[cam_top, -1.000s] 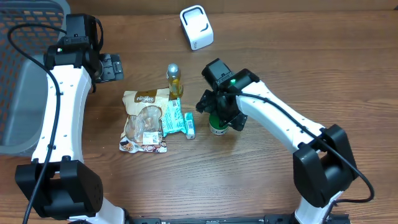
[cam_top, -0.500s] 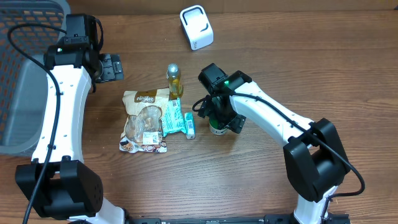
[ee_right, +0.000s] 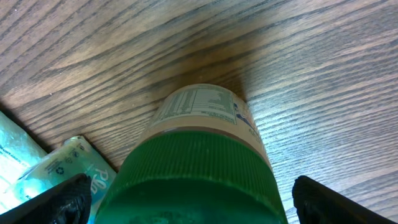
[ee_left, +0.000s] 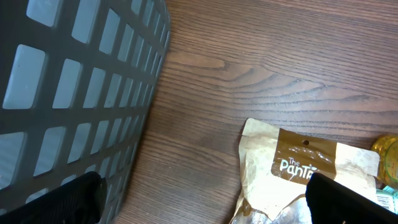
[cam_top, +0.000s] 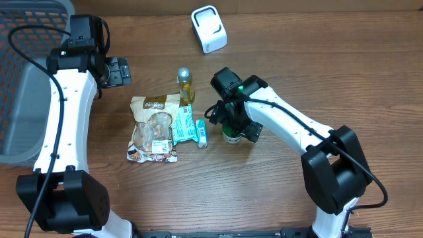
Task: Scan the item barcode
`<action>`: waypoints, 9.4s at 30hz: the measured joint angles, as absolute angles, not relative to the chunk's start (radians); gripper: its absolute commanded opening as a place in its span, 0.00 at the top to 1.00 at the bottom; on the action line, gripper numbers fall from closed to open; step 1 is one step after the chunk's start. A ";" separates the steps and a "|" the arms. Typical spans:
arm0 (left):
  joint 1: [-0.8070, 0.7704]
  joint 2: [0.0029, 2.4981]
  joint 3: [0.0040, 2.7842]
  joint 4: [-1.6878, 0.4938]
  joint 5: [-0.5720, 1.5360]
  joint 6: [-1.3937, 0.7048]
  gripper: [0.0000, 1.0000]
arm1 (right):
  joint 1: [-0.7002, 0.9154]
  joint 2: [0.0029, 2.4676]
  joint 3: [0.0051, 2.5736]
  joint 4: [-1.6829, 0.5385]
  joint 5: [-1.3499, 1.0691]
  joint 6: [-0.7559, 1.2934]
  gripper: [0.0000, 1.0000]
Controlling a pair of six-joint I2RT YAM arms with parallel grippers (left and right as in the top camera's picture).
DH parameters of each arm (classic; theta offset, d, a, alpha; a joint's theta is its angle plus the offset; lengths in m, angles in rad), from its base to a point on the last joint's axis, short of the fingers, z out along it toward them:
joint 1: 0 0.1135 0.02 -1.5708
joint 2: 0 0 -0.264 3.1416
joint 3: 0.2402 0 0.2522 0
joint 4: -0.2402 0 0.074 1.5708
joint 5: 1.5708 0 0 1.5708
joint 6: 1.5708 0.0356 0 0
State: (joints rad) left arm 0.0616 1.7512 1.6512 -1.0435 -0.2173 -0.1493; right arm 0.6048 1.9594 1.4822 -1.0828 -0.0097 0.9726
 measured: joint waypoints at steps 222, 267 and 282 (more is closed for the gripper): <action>0.062 1.751 1.651 -1.044 -0.217 -0.149 0.01 | 0.550 1.929 1.586 -1.171 0.026 0.572 0.00; 0.062 1.751 1.651 -1.044 -0.217 -0.149 0.00 | 0.622 1.959 1.563 -1.159 -0.042 0.676 0.00; 0.062 1.751 1.651 -1.044 -0.217 -0.149 0.00 | 0.622 2.029 1.561 -1.178 -0.045 0.677 0.00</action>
State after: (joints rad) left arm 0.0616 1.7512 1.6512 -1.0435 -0.2173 -0.1493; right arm 0.6216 2.0293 1.5612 -1.1778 -0.0448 0.6773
